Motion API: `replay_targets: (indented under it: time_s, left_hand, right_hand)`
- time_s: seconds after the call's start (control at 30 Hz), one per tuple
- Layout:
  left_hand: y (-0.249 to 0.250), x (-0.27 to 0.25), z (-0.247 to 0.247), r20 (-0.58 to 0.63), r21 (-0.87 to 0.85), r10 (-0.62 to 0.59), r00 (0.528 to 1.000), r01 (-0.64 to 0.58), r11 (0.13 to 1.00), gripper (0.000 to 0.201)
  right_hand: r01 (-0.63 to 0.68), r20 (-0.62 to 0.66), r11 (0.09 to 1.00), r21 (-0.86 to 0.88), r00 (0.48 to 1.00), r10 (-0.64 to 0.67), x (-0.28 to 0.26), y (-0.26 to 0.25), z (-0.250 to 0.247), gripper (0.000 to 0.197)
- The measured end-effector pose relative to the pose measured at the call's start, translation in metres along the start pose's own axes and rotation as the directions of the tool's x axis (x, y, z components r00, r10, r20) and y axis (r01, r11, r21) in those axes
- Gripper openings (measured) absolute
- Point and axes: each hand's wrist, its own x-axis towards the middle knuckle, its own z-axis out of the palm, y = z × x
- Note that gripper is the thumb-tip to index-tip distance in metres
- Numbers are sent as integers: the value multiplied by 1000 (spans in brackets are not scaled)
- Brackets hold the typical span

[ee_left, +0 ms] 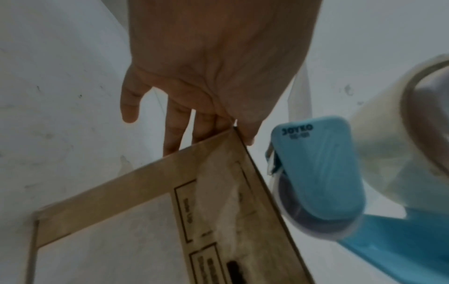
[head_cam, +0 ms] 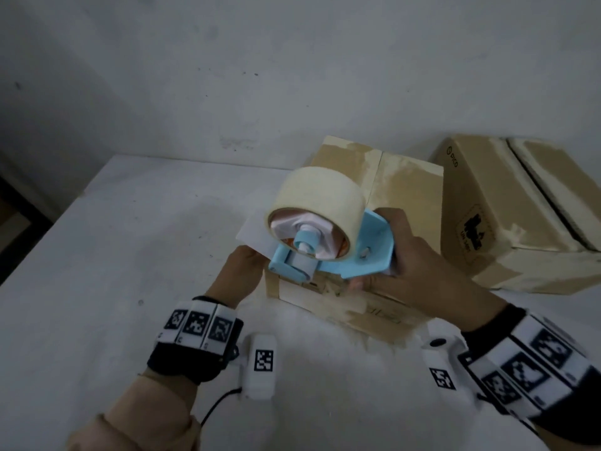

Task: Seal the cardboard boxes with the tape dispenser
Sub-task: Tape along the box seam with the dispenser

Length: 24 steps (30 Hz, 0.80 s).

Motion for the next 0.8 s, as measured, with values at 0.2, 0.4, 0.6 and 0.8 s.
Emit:
replay_targets:
  time_s: [0.2,0.4,0.6,0.8]
  left_hand:
    - [1,23,-3,-123,-78,144,982,-154,985,31]
    - [-11,33,-6,112,-61,356,928,-351,934,26]
    - [-16,32,2,-64,-63,112,992,-116,991,47]
    - [-5,22,2,-65,65,145,987,-141,988,65]
  right_hand:
    - [58,31,994,-97,998,-56,22,4,4,66]
    - [78,-16,991,-112,997,-80,14,11,11,66]
    - [7,-75,999,46,997,-3,-26,46,-16,75]
    - [-29,-142,994,106,989,44,-64,78,-41,94]
